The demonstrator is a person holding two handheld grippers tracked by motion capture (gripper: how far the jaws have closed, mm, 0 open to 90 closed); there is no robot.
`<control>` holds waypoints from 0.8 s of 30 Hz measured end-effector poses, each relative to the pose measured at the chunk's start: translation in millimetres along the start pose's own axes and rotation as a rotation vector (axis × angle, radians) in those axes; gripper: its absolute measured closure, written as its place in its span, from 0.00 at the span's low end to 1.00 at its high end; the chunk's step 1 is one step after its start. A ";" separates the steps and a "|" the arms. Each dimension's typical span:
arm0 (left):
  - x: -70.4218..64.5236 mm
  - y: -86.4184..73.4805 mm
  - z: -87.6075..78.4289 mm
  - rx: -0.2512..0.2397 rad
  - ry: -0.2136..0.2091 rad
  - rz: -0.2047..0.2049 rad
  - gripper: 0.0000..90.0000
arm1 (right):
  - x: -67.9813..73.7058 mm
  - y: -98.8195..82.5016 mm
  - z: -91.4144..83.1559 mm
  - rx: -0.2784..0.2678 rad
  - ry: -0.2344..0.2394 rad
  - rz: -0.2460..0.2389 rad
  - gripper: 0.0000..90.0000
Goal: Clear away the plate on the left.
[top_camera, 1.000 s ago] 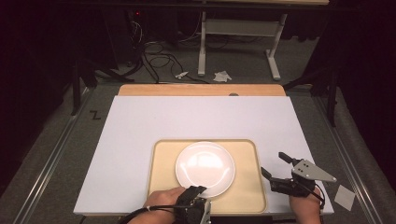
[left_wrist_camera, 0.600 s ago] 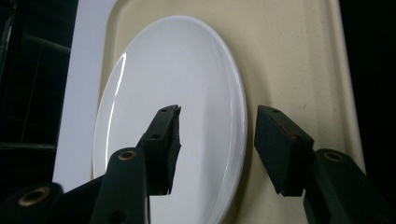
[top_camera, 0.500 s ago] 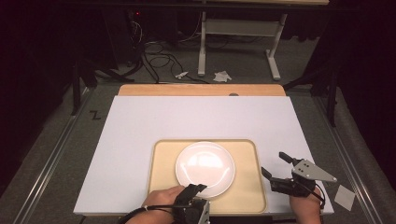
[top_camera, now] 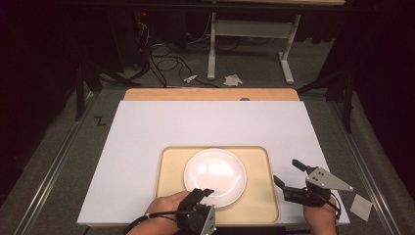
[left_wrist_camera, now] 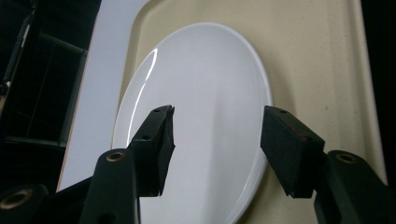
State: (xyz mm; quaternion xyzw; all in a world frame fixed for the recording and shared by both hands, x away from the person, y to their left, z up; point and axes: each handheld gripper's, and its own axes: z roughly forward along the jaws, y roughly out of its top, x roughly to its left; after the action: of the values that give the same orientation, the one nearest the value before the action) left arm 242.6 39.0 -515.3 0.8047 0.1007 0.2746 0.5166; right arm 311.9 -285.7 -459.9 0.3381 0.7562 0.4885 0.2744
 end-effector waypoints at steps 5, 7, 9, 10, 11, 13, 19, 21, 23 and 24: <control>14.8 5.1 -7.6 -0.027 0.009 -0.097 0.47 | -0.4 0.4 -0.8 -0.008 0.003 -0.011 0.18; 21.5 6.2 -9.7 -0.055 0.022 -0.164 0.45 | -0.3 0.8 -1.3 -0.017 -0.003 -0.011 0.17; 29.1 6.8 -12.5 -0.065 0.024 -0.220 0.44 | 0.0 0.9 -1.5 -0.017 -0.008 -0.007 0.17; 32.8 6.8 -13.7 -0.070 0.031 -0.243 0.42 | -0.1 0.8 -1.5 -0.019 -0.011 -0.006 0.17; 36.5 6.6 -14.7 -0.074 0.033 -0.267 0.42 | -0.1 0.8 -1.5 -0.019 -0.011 -0.006 0.17; 44.2 6.3 -16.5 -0.079 0.045 -0.314 0.38 | -0.6 0.6 -1.0 -0.022 -0.011 -0.013 0.17; 68.0 5.2 -23.9 -0.130 0.092 -0.475 0.22 | -0.9 0.3 -1.4 -0.023 -0.008 -0.013 0.17; 77.1 4.5 -27.6 -0.142 0.109 -0.531 0.18 | -0.9 0.3 -1.5 -0.023 -0.008 -0.010 0.17; 92.2 2.7 -35.8 -0.171 0.155 -0.605 0.06 | -1.0 0.3 -2.1 -0.024 -0.010 -0.009 0.17; 92.2 2.7 -35.8 -0.171 0.155 -0.605 0.03 | -1.0 0.3 -2.1 -0.024 -0.010 -0.009 0.17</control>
State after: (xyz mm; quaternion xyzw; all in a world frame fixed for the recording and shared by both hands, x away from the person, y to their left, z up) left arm 299.2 106.6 -470.5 0.6688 0.3507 0.1766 0.6313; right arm 311.0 -287.5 -458.7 0.3338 0.7503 0.4947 0.2842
